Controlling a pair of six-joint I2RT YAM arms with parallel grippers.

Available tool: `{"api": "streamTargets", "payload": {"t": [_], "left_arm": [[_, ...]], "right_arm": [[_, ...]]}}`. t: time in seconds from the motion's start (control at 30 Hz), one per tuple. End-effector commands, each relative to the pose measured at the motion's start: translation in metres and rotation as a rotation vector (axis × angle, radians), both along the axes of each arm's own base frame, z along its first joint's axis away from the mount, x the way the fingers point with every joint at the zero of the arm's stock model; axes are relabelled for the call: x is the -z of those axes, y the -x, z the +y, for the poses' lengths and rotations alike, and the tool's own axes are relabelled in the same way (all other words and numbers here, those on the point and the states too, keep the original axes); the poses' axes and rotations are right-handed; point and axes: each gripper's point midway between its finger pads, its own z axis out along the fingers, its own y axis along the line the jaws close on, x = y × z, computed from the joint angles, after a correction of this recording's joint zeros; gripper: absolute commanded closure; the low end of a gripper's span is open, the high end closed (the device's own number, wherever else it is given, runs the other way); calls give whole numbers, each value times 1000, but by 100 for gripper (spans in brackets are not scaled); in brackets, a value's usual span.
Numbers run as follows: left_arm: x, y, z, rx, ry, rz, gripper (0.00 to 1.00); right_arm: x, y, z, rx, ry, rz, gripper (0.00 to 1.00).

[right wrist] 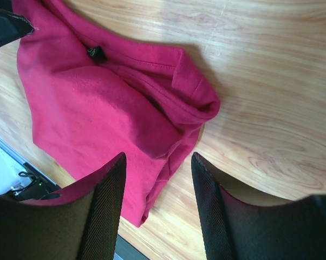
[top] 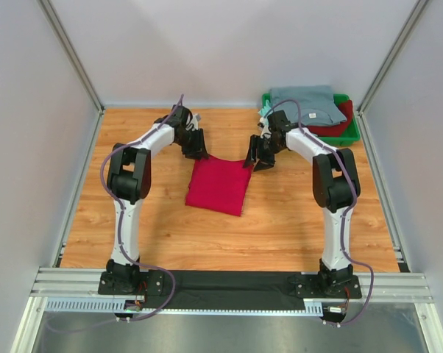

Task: Fold and stack the t-shirts
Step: Neatly place the folded tshirt to the corner

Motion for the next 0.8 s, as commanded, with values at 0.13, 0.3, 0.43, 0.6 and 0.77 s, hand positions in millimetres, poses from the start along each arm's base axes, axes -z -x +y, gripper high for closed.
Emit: {"api": "streamTargets", "payload": {"t": [0.13,0.3,0.43,0.6,0.77], "left_arm": [[-9,-19,-3,-15,8,-48,63],[-13,-23,-6,-19,17,-53,74],[-17,-24,-7,-27,24,-48,80],[-25,-26,-10,-31,40,-57,86],[-36,-27,-8,-39,39,-72,100]], "right_arm": [[-6,-16,3,-7,11,-58,49],[-8,-18,4,-7,2,-58,56],[-6,-19,8,-10,-15,-49,58],[-2,-18,9,-11,-14,-38,59],[1,-20,9,0,-14,-28,86]]}}
